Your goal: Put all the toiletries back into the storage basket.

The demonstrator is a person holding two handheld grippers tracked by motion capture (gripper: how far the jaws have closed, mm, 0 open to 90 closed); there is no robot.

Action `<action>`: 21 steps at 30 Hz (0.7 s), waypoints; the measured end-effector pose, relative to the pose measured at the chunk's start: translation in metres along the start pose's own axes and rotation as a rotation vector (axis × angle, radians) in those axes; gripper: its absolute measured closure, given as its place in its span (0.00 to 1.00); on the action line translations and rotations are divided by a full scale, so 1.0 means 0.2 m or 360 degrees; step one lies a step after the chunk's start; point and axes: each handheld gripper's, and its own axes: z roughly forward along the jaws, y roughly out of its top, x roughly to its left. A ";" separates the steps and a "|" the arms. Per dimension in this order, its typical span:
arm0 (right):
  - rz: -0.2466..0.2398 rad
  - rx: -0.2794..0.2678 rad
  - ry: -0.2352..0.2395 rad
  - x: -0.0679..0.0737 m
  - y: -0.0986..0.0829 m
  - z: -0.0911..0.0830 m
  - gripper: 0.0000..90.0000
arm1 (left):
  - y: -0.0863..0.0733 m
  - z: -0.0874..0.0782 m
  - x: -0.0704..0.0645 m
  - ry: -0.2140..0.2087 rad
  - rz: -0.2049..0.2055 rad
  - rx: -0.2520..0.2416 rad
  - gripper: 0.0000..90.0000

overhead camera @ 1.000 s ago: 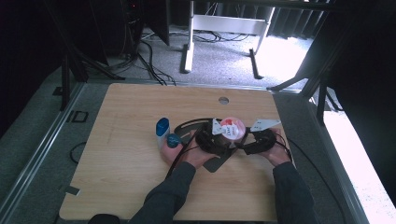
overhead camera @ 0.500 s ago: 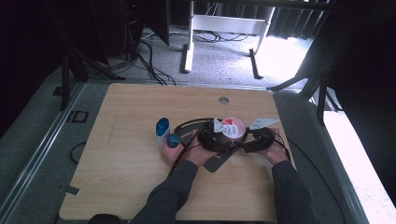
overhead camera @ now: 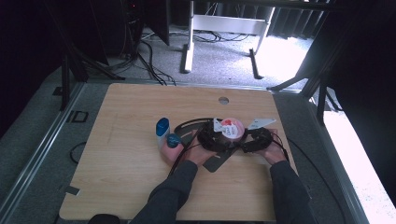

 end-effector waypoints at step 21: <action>0.0022 0.0063 -0.0004 -0.02 -0.02 0.00 0.24 | 0.04 0.04 -0.02 -0.0007 -0.0024 0.0096 0.30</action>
